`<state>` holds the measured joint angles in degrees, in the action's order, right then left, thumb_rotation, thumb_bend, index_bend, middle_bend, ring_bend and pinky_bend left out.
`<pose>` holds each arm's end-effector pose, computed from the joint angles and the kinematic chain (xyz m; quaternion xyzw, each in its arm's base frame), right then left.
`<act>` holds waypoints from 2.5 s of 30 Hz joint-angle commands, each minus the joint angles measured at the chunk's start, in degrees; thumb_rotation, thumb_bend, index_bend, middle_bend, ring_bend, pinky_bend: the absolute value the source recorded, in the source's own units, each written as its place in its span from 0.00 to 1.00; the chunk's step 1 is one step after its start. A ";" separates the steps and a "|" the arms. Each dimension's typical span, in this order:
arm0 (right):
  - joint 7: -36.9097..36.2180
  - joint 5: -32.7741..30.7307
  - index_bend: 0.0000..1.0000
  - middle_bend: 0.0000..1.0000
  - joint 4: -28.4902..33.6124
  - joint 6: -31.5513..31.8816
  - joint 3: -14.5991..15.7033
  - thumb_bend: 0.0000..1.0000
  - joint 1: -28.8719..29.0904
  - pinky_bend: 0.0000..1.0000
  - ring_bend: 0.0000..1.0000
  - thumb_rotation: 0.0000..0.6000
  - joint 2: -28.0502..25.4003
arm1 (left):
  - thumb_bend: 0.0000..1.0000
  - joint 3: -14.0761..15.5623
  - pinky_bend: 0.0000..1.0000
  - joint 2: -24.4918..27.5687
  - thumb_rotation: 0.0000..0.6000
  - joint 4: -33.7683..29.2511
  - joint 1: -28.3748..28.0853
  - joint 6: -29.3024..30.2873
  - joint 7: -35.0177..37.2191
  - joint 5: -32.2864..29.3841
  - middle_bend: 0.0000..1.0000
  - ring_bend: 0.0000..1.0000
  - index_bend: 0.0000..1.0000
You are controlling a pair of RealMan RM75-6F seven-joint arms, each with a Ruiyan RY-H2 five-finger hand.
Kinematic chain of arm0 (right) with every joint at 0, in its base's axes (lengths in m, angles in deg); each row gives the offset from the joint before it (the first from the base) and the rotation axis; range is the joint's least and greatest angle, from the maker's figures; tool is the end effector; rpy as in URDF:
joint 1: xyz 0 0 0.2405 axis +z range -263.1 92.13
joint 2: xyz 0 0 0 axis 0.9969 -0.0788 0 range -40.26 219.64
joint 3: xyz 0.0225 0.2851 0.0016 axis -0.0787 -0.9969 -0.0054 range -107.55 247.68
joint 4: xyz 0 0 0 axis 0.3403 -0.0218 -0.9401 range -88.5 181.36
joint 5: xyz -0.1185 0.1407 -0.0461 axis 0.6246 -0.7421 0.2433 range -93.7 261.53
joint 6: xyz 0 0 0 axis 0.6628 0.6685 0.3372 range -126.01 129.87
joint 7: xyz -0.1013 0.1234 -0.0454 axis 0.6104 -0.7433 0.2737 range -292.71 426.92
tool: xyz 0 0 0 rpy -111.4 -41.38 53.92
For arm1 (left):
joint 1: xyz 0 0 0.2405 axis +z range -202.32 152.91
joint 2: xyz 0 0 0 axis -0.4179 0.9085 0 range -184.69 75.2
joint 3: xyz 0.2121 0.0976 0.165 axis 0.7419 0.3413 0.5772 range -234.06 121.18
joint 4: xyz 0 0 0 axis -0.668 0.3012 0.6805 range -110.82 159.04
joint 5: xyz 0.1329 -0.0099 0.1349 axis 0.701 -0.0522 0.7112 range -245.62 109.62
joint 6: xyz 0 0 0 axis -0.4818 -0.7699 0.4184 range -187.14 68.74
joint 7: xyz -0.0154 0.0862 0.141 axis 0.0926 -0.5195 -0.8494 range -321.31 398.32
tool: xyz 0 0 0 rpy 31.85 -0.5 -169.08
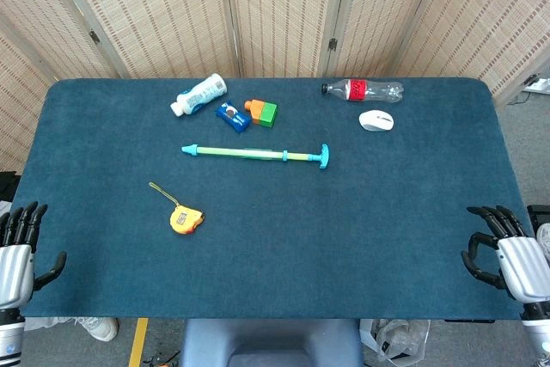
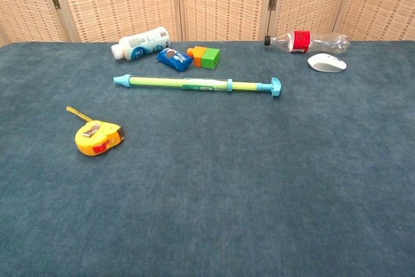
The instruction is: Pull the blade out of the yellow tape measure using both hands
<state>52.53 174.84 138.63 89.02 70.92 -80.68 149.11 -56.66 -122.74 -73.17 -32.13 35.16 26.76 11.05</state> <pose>-0.3245 -0.1905 0.2084 0.5890 -0.4308 0.4392 0.5239 -0.3162 0.2059 0.1850 -0.5556 -0.3589 -0.3848 0.6438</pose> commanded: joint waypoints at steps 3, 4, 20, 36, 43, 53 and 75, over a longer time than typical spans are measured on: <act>-0.41 0.30 0.25 0.21 -0.22 0.03 -0.01 0.46 -0.22 0.08 0.13 1.00 0.05 | 0.37 -0.08 0.02 -0.60 1.00 0.46 0.18 -1.19 -0.40 0.84 0.10 0.07 0.09; -0.50 0.42 0.25 0.21 -0.22 0.14 -0.01 0.46 -0.28 0.08 0.13 1.00 0.02 | 0.37 -0.16 0.02 -0.67 1.00 0.49 0.17 -1.37 -0.51 1.02 0.10 0.07 0.09; 0.30 2.16 0.25 0.21 1.84 1.06 -1.28 0.46 0.09 0.08 0.13 1.00 -2.39 | 0.37 -3.64 0.01 1.27 1.00 -1.86 -8.87 -14.46 -4.05 5.41 0.10 0.07 0.09; 0.44 2.22 0.25 0.21 2.56 0.51 -1.76 0.46 0.40 0.08 0.13 1.00 -2.98 | 0.37 -7.20 0.01 -3.80 1.00 1.54 -23.18 -35.68 -14.98 -3.72 0.10 0.06 0.08; 0.00 1.85 0.25 0.21 2.28 0.13 -1.86 0.46 0.43 0.08 0.13 1.00 -2.76 | 0.37 -6.42 0.01 -7.14 1.00 3.83 -26.27 -39.39 -21.05 -8.50 0.10 0.06 0.10; -0.71 1.83 0.25 0.21 1.53 -0.64 -1.80 0.46 0.71 0.08 0.13 1.00 -2.13 | 0.37 -5.34 0.02 -11.62 1.00 7.03 -28.89 -41.31 -25.30 -14.80 0.17 0.11 0.17; -1.87 1.33 0.25 0.21 0.41 -0.96 -1.75 0.46 0.50 0.08 0.13 1.00 -1.68 | 0.43 -3.96 0.02 -16.80 1.00 11.30 -32.83 -41.85 -27.36 -19.81 0.23 0.15 0.24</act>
<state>50.66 176.18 139.04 88.06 69.17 -80.18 147.43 -60.69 -139.49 -61.95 -64.91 -6.74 -0.57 -8.70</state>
